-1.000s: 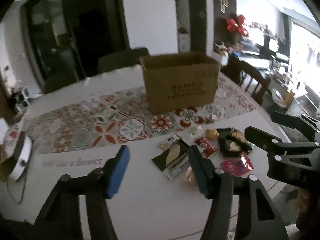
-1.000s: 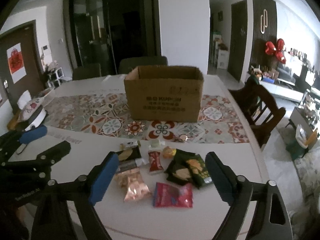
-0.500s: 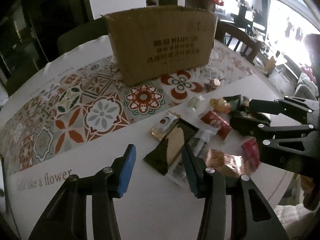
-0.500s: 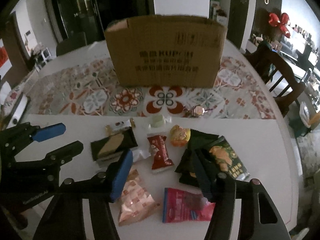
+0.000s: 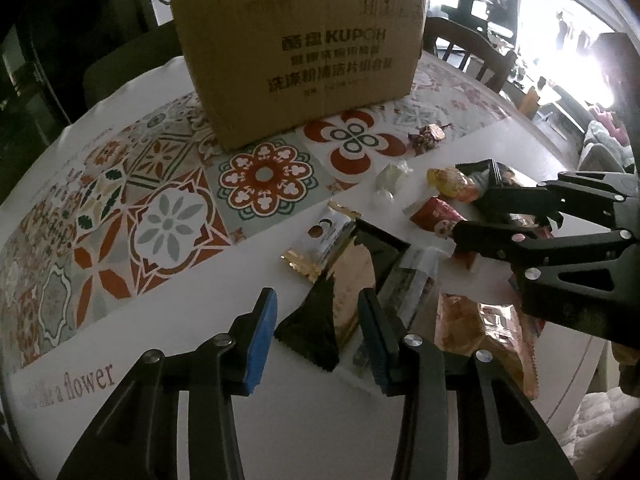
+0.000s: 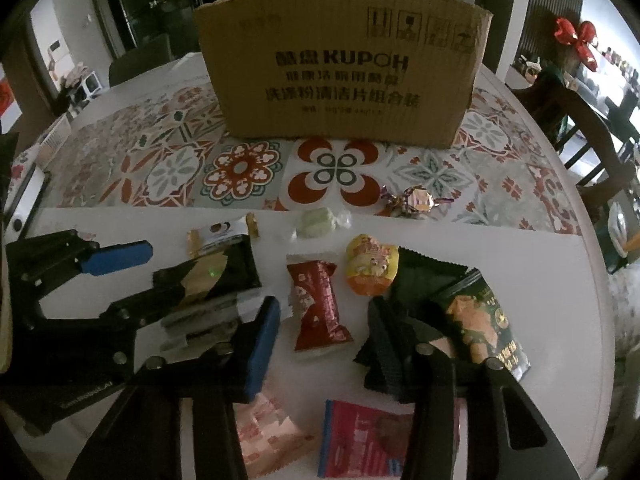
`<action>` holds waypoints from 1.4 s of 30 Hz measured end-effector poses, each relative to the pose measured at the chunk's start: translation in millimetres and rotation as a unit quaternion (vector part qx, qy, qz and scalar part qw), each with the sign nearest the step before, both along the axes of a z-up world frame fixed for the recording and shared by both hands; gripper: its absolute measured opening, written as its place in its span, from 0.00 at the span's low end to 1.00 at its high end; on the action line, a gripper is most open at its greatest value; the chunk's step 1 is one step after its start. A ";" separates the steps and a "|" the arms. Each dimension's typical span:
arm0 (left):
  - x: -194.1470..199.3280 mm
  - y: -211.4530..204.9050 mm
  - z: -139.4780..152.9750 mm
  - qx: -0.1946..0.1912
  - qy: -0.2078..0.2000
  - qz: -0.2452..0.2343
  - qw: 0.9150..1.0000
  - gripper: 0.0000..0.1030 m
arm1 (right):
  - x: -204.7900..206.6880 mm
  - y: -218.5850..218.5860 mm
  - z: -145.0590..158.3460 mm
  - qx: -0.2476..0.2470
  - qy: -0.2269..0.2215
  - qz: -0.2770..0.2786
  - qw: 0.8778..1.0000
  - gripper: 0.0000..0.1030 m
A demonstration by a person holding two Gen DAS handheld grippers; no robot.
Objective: Organize snacks
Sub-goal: 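Grasp the black-and-gold bar with the left tool while the right tool grasps the red snack, then carry both snacks over the cardboard box and open both tools to drop them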
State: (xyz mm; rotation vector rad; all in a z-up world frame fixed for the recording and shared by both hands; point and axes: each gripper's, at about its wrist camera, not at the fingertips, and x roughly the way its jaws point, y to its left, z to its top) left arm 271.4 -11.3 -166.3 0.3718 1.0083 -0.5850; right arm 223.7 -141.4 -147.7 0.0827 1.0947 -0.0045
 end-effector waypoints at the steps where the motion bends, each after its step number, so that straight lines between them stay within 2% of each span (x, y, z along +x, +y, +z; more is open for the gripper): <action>1: 0.5 -1.2 -0.8 0.000 0.000 -0.003 1.000 0.40 | 0.9 -0.4 -1.1 0.000 0.001 0.000 1.000 0.42; 6: 2.3 -5.7 -4.4 -0.004 0.009 -0.005 1.000 0.40 | 6.0 -2.2 -4.0 0.007 0.001 0.002 1.000 0.42; 9: 3.4 -5.8 -8.5 -0.005 0.019 -0.003 1.000 0.40 | 10.1 -2.8 -7.8 0.015 0.007 0.004 1.000 0.30; 14: 5.6 -7.5 -10.8 -0.007 0.023 -0.003 1.000 0.40 | 13.2 -2.0 -12.0 0.024 0.014 0.005 1.000 0.30; 19: 7.2 -9.9 -12.1 -0.016 0.047 -0.010 0.999 0.40 | 13.9 -1.3 -15.6 0.026 0.018 0.008 0.999 0.30; 22: 8.1 -11.9 -14.7 -0.019 0.060 -0.011 0.998 0.40 | 14.7 -1.0 -16.4 0.032 0.019 0.011 0.999 0.25; 27: 5.8 -22.5 -15.2 -0.003 0.036 -0.018 0.999 0.40 | 15.9 -0.7 -16.9 0.034 0.014 0.013 0.999 0.23; 28: 5.7 -23.7 -15.4 -0.002 0.032 -0.017 0.999 0.34 | 15.9 -0.6 -16.9 0.033 0.013 0.015 0.999 0.23; 29: 5.3 -24.3 -15.2 -0.002 0.025 -0.015 1.000 0.33 | 15.9 -0.7 -16.7 0.033 0.012 0.017 0.999 0.23; 35: 9.2 -20.9 -7.8 -0.022 0.030 0.009 0.999 0.31 | 12.7 -4.7 -12.4 0.025 0.001 0.019 1.000 0.22; 42: 3.6 -21.8 21.3 -0.053 0.020 0.050 0.997 0.31 | 7.5 -11.7 4.7 0.033 -0.018 0.024 0.999 0.22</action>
